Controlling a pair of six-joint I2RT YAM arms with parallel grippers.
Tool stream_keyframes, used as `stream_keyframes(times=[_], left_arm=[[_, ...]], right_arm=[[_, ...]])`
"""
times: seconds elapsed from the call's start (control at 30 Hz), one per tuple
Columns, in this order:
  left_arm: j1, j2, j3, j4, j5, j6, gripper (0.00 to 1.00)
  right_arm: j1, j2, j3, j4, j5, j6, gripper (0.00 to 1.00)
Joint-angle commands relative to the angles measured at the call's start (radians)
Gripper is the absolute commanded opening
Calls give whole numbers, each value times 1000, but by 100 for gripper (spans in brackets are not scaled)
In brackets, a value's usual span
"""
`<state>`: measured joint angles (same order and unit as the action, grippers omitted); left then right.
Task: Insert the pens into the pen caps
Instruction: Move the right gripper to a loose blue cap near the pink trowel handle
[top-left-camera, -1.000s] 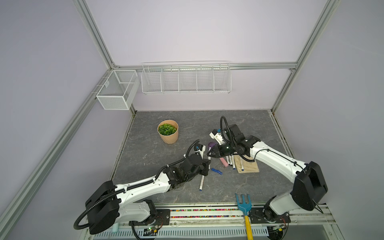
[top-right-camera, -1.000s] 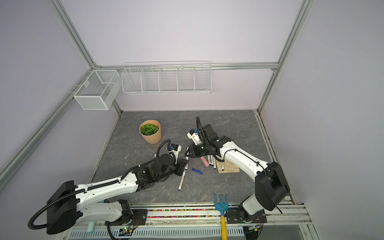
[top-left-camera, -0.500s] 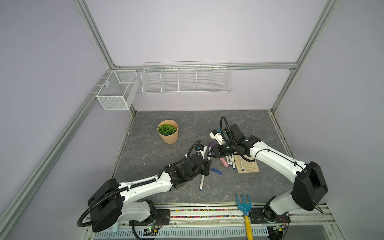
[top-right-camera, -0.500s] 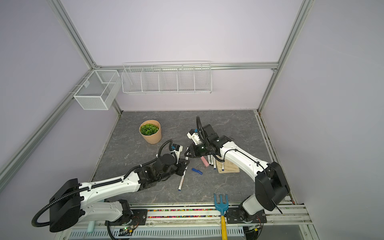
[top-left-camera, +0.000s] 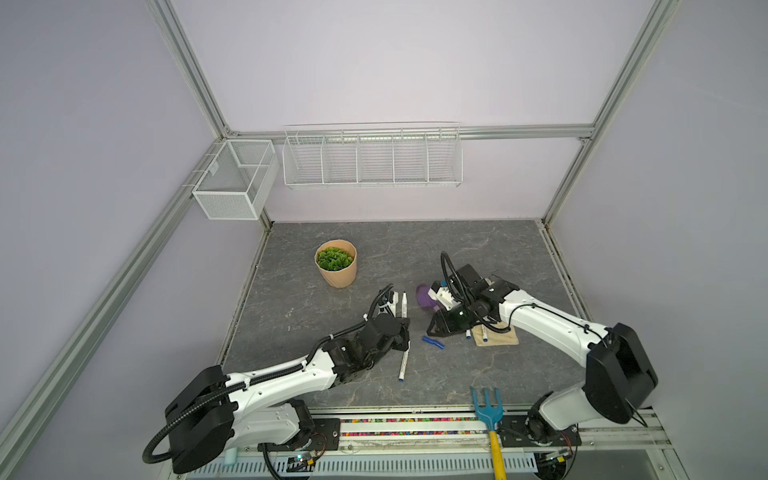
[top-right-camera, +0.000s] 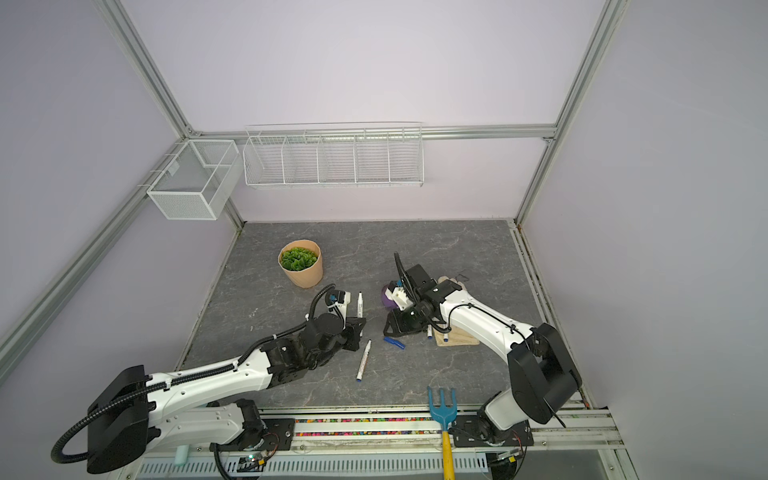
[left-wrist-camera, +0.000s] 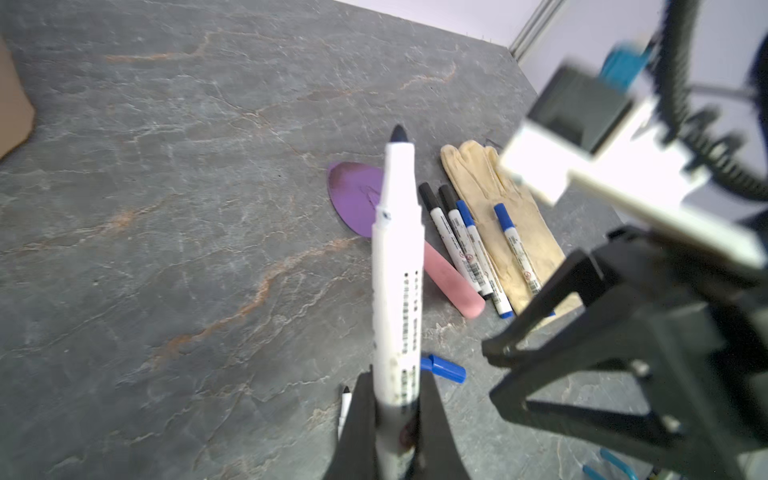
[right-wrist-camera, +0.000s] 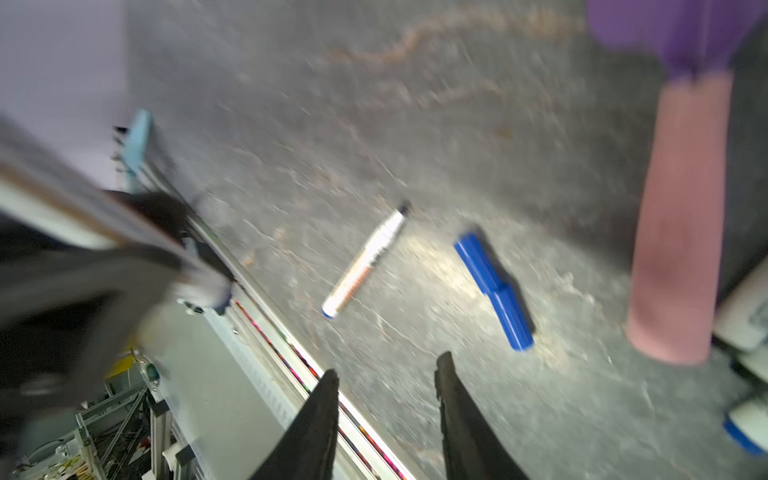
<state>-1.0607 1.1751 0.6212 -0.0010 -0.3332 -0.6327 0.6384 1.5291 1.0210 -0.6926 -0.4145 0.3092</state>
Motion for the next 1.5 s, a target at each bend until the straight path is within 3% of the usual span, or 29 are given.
stream_keyframes(times=[0.0, 0.47, 0.83, 1.47], left_arm=[[2, -15, -13, -12, -61, -31, 0], [3, -33, -23, -40, -52, -24, 0], [4, -66, -45, -67, -65, -29, 0], [7, -60, -64, -44, -57, -27, 0]], right_arm=[[5, 58, -56, -104, 44, -48, 42], [10, 270, 24, -39, 79, -29, 43], [-7, 359, 200, -85, 279, -10, 43], [38, 387, 272, -64, 242, -15, 44]])
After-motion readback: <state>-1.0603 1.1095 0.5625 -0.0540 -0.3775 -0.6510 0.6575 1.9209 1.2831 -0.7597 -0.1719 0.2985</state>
